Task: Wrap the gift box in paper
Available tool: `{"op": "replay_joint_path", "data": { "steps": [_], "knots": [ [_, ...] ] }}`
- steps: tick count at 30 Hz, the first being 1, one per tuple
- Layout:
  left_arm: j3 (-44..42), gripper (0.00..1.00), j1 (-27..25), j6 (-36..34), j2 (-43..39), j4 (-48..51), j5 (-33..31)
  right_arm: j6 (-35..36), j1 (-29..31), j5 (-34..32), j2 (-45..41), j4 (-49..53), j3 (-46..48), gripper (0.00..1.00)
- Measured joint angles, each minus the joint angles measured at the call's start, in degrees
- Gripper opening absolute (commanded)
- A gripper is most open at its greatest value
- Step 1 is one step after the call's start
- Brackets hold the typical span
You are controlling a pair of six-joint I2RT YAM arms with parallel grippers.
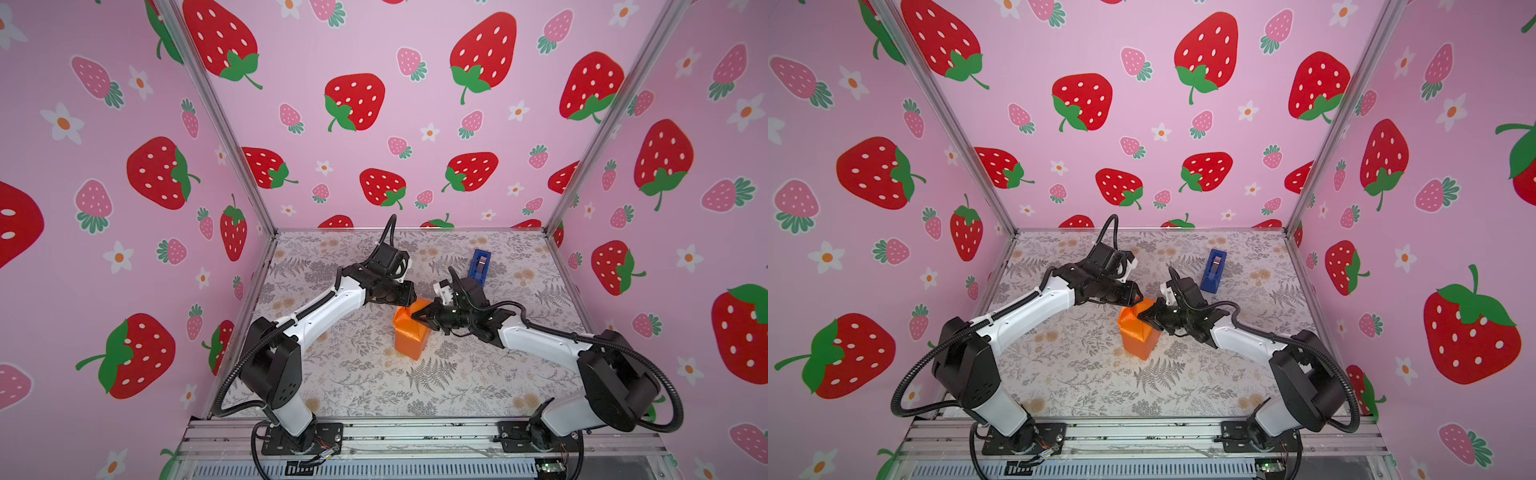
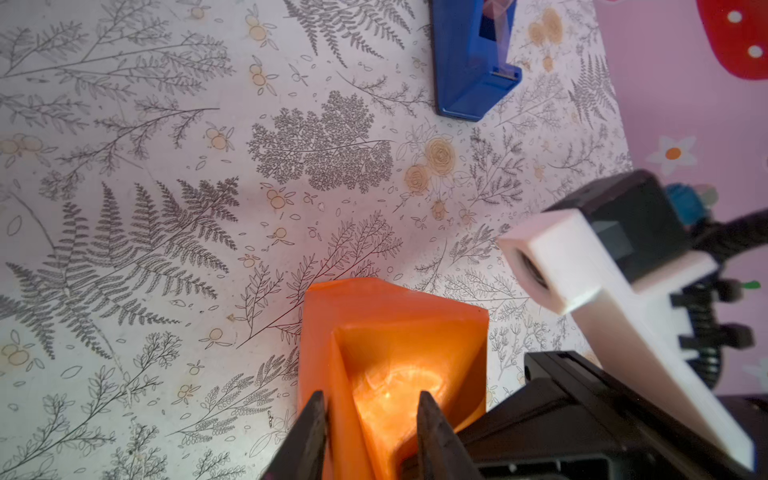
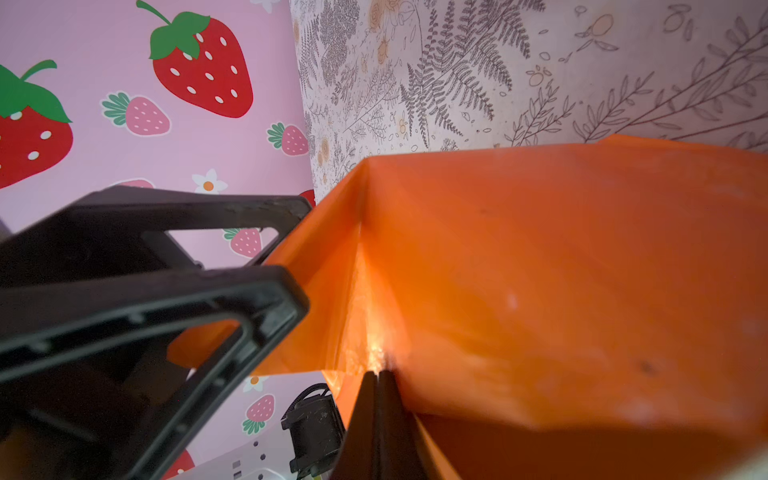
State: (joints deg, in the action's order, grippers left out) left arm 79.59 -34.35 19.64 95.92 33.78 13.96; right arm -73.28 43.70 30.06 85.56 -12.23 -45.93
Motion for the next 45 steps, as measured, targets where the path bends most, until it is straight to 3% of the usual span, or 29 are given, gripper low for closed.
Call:
{"op": "replay_joint_path", "data": {
  "steps": [7, 13, 19, 20, 22, 29, 37, 45],
  "knots": [
    [0.72, 0.20, 0.00, -0.87, 0.85, 1.51, -1.38, 0.04, 0.00, -0.02, 0.00, 0.02, 0.00, 0.00],
    [1.36, 0.00, 0.00, -1.18, 1.01, 2.32, -1.36, 0.07, 0.00, -0.02, 0.00, 0.02, 0.00, 0.00],
    [1.70, 0.00, 0.00, -1.42, 0.98, 2.73, -1.36, 0.07, 0.00, -0.02, 0.00, -0.31, 0.20, 0.00],
    [1.79, 0.01, 0.00, -1.40, 0.98, 2.80, -1.33, 0.07, 0.00, -0.02, 0.00, -0.42, 0.26, 0.00],
    [1.92, 0.16, -0.02, -1.46, 0.98, 2.99, -1.36, 0.07, 0.00, 0.00, 0.00, -0.48, 0.31, 0.00],
    [0.13, 0.36, 1.44, -0.96, -5.92, 2.08, -2.67, 0.17, 0.00, 0.00, 0.00, -0.61, 0.39, 0.00],
    [-17.40, 0.42, 7.69, 1.07, -20.11, -8.90, -6.67, 0.55, 0.00, 0.00, 0.00, -0.83, 0.50, 0.00],
    [-37.57, 0.43, 9.01, 3.23, -20.52, -28.15, -7.02, 0.55, 0.00, 0.00, 0.00, -1.14, 0.66, 0.00]
  ]
}}
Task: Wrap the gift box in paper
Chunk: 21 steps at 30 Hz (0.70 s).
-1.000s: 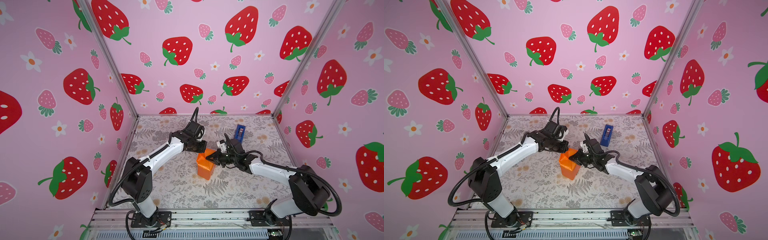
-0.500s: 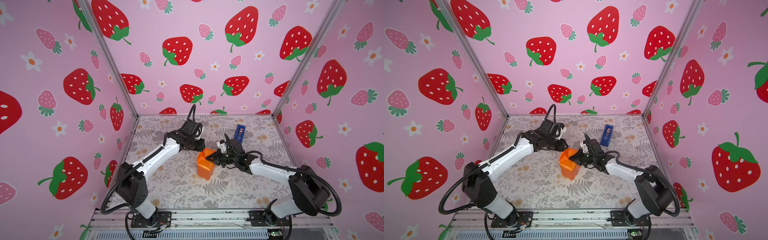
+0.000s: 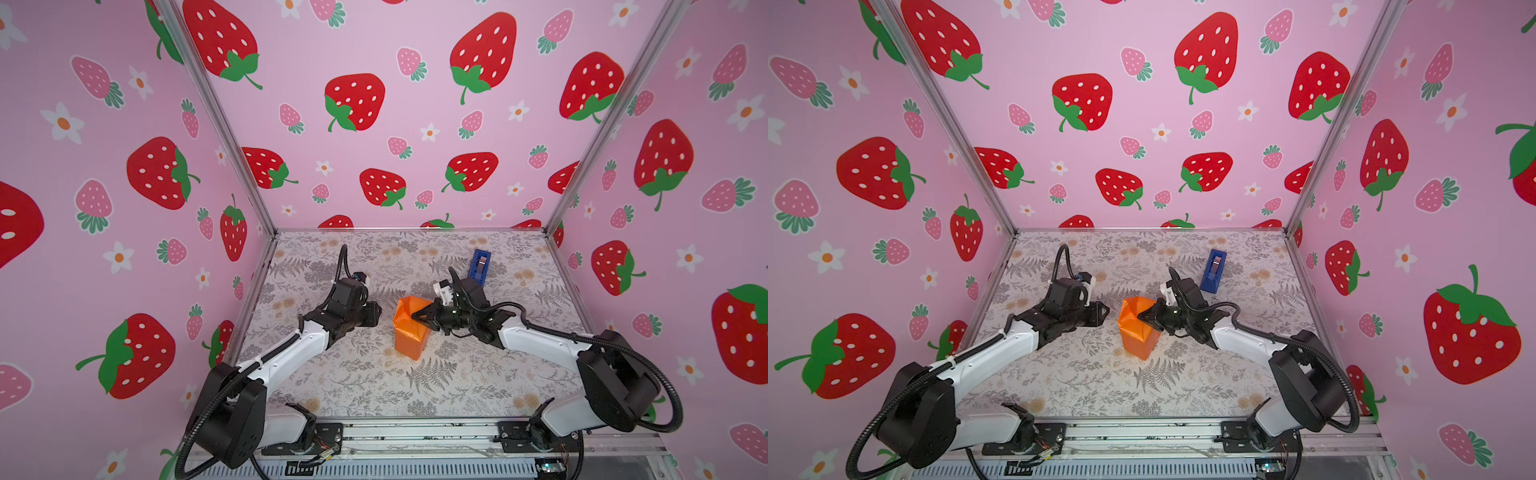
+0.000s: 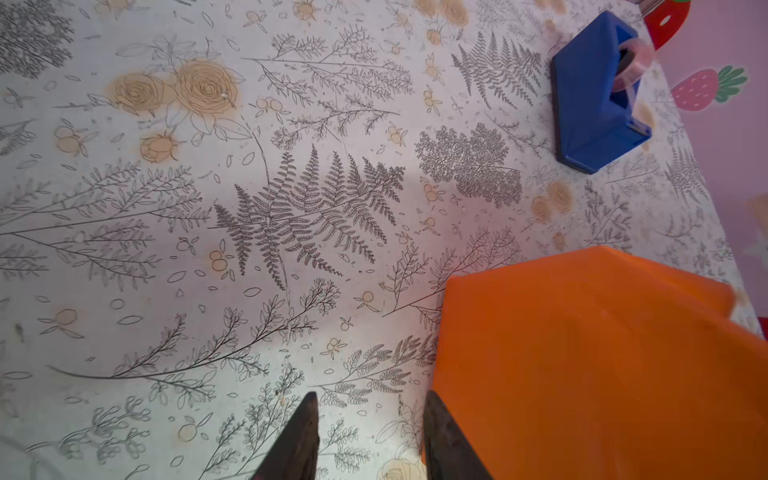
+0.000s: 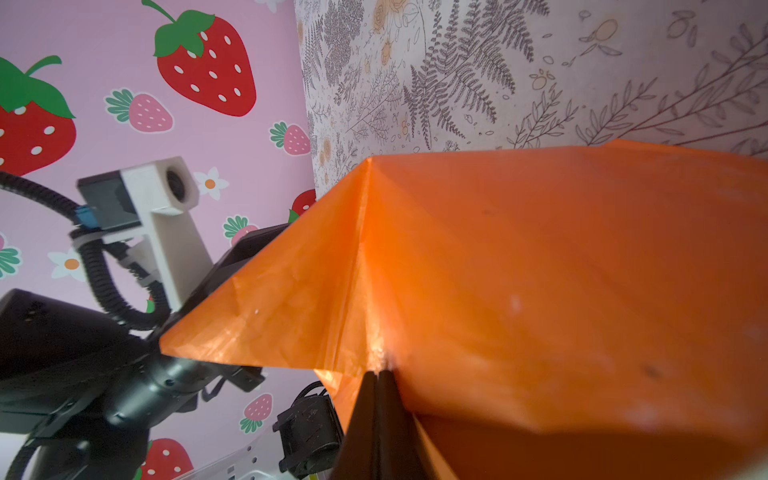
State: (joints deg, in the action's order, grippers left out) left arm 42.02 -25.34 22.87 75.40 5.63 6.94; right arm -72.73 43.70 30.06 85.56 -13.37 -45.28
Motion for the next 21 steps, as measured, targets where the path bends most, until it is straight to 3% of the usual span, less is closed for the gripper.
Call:
{"op": "replay_joint_path", "data": {
  "steps": [10, 21],
  "knots": [
    [-11.04, 0.45, -3.06, 2.01, 3.98, -28.33, 4.33, 0.00, 0.00, 0.00, 0.00, -0.11, 0.02, 0.00],
    [-13.62, 0.47, -3.91, 3.56, 10.56, -43.93, 7.23, 0.00, 0.00, 0.00, 0.00, -0.35, 0.17, 0.00]
  ]
}}
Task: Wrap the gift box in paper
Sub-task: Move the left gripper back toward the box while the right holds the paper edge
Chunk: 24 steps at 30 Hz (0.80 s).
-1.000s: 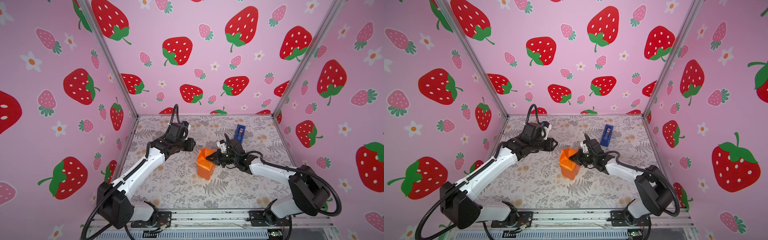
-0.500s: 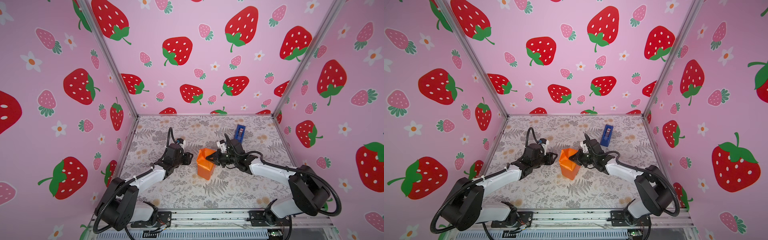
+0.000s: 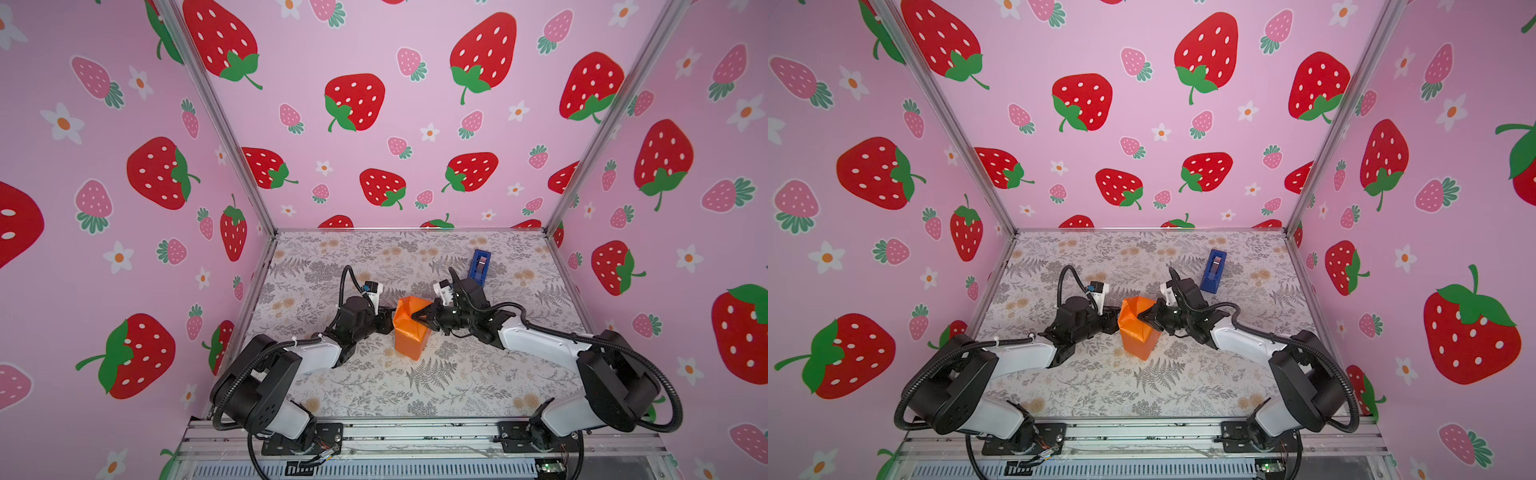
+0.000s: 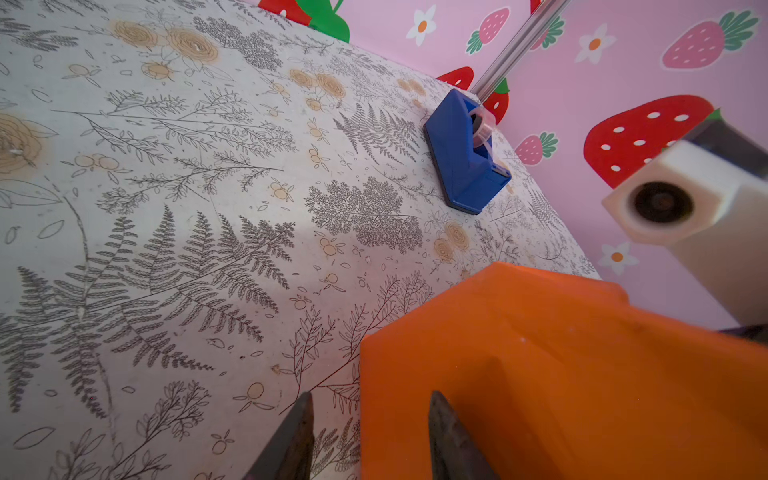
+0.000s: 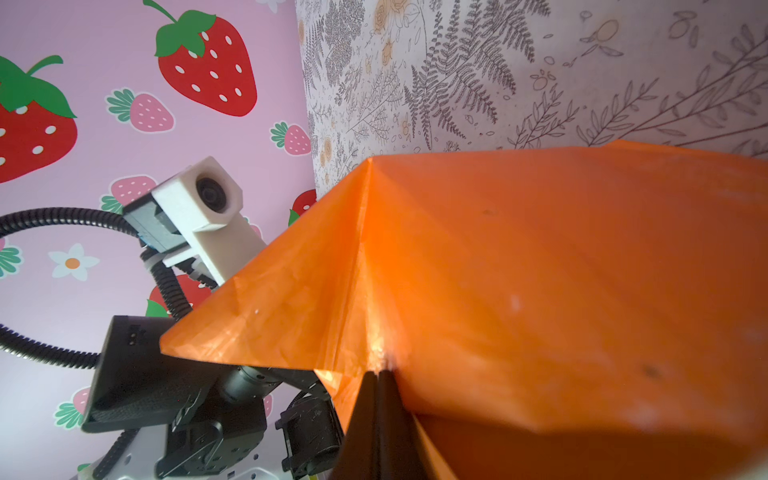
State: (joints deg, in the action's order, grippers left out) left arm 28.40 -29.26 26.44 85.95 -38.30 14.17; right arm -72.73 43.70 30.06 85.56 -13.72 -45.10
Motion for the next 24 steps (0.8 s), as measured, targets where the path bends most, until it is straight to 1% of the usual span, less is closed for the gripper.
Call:
{"op": "replay_joint_path", "data": {
  "steps": [6, 12, 24],
  "knots": [
    [-0.79, 0.48, -0.15, 0.55, -0.96, -2.56, 0.04, -0.02, 0.00, 0.02, 0.00, -0.42, 0.17, 0.00],
    [-0.85, 0.49, -0.52, 0.55, -3.17, -3.08, 0.63, -0.02, 0.00, 0.04, 0.00, -0.42, 0.17, 0.00],
    [-0.83, 0.49, -1.46, 0.46, -3.74, -3.17, 1.60, 0.00, 0.00, 0.11, 0.00, -0.46, 0.26, 0.00]
  ]
}}
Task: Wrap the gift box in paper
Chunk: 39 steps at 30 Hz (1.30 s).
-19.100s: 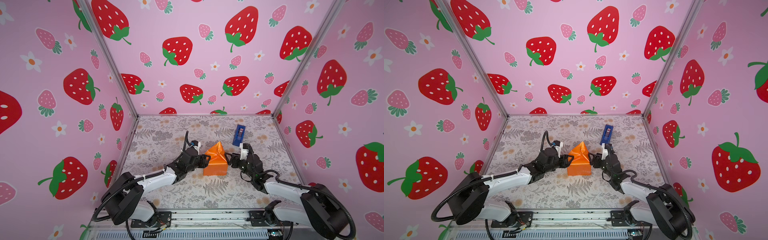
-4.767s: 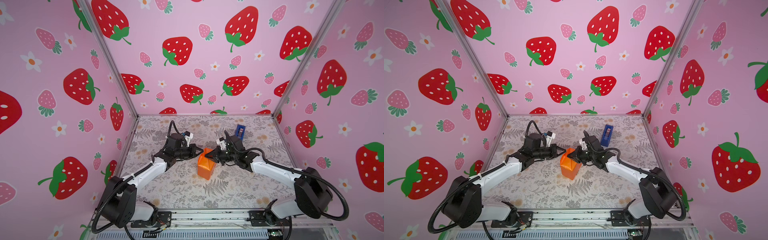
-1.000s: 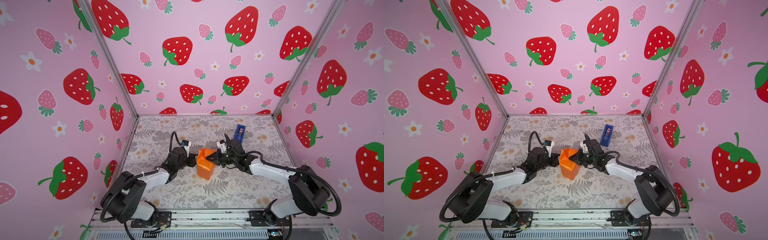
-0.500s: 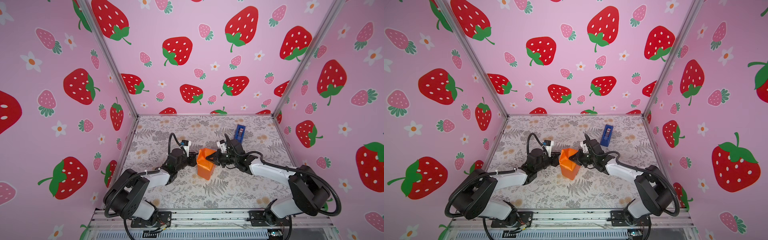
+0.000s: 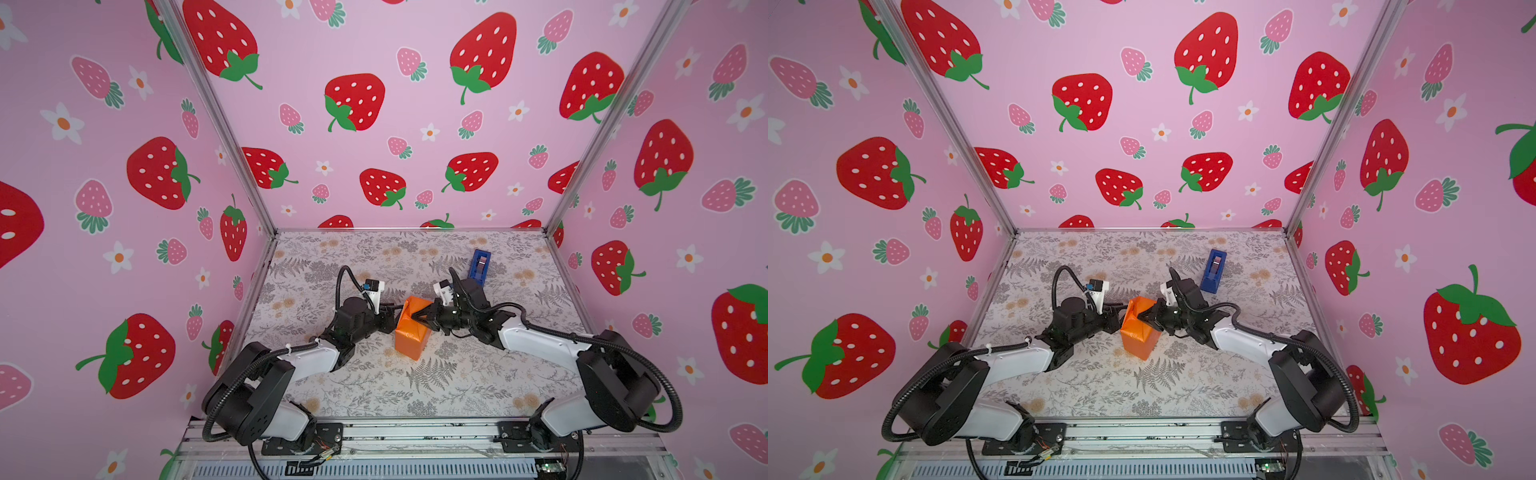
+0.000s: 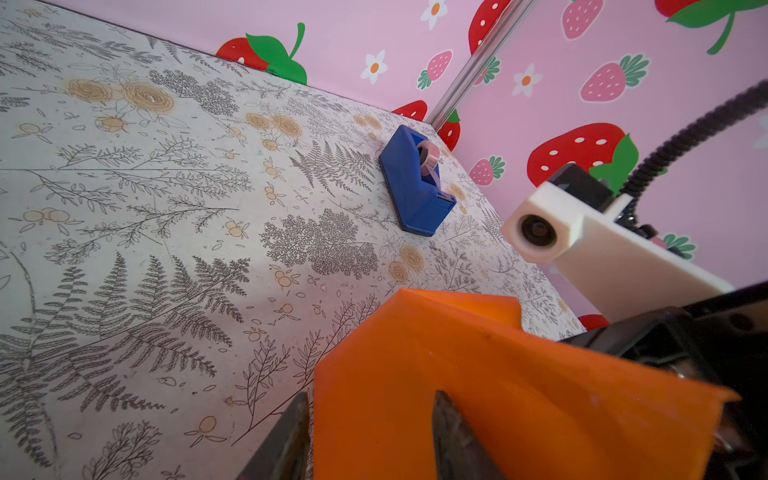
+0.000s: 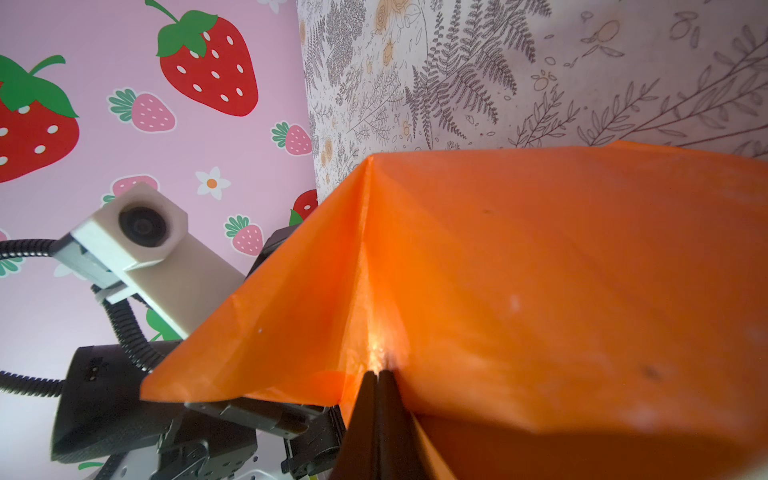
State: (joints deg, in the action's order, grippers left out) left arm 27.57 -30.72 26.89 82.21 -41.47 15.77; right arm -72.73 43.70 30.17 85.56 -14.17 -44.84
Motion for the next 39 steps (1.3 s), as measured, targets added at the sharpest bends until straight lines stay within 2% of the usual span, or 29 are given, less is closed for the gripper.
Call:
{"op": "replay_joint_path", "data": {
  "steps": [17, 36, 39],
  "knots": [
    [0.20, 0.49, -1.11, -0.09, -1.27, -0.11, 0.98, -0.02, 0.00, 0.31, -0.02, -0.42, 0.24, 0.00],
    [3.45, 0.49, -1.81, -1.22, 0.59, 5.33, 2.29, -0.02, 0.00, 0.02, -0.26, -0.15, 0.24, 0.00],
    [3.45, 0.49, -1.88, -1.27, 0.59, 5.35, 2.25, 0.09, 0.00, -0.55, -1.42, 1.84, 0.24, 0.02]
  ]
}}
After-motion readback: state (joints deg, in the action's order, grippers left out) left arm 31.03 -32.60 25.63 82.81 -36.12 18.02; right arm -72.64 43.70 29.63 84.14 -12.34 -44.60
